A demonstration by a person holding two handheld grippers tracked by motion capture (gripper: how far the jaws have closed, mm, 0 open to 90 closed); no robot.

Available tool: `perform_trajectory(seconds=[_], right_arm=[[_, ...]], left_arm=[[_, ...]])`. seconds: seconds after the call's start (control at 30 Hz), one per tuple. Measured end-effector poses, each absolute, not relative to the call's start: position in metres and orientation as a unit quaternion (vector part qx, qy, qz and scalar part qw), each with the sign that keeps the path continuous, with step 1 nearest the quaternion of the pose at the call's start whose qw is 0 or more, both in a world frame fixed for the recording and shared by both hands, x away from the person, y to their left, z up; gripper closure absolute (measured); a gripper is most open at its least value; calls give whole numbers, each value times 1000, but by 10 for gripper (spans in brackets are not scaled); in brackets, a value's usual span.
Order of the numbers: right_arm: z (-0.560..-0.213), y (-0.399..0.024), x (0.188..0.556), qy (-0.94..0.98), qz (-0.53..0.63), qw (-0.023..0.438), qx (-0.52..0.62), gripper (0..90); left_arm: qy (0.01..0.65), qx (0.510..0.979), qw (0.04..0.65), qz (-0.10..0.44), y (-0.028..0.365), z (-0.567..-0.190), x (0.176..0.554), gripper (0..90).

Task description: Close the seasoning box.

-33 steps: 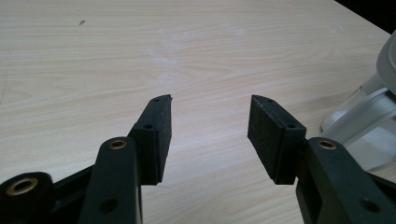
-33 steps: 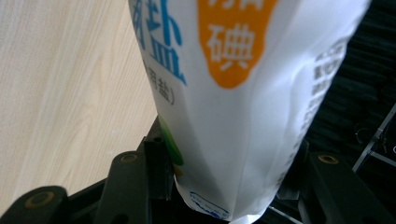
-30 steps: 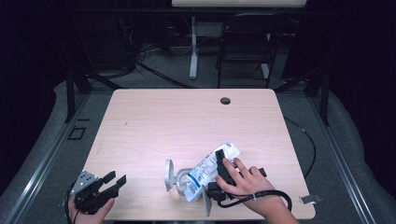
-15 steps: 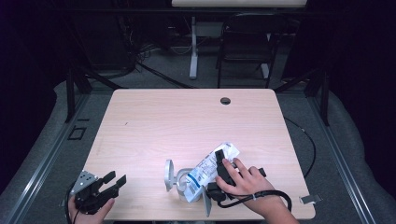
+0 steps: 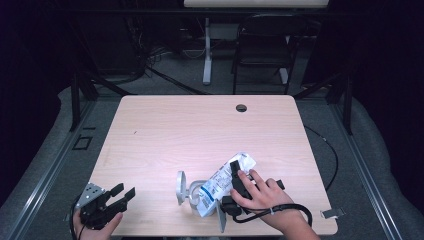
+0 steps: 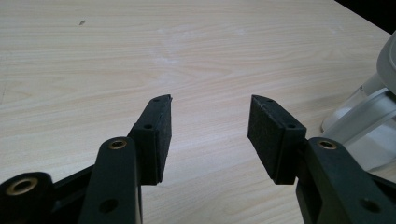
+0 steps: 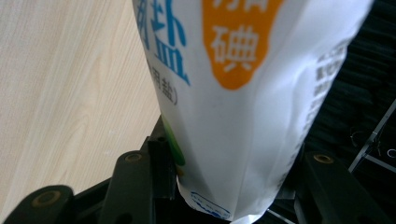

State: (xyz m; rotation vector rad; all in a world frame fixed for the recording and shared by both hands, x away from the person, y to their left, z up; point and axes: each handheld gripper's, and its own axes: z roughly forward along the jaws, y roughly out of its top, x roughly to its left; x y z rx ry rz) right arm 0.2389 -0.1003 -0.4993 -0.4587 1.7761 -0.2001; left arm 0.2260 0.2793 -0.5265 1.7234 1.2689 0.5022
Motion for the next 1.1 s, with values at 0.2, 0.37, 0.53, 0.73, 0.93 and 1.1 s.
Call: perform_trajectory(seconds=[0.2,0.37,0.53,0.73,0.93,1.1], right_arm=[[-499,-100,239,766,-89,604,-199,542],[-499,-100,239,766,-84,604,-201,544],[-499,-99,239,765,-85,605,-203,546],[-498,-99,239,764,-86,605,-205,549],[-497,-99,239,764,-87,605,-206,553],[-497,-98,239,764,-87,604,-207,556]], left_arm=[[514,699,454,203,280,-526,226,500],[515,699,452,203,280,-526,226,500],[516,698,453,203,280,-526,226,500],[516,699,452,203,280,-527,226,500],[517,698,453,203,280,-527,226,500],[517,698,453,202,280,-527,226,500]])
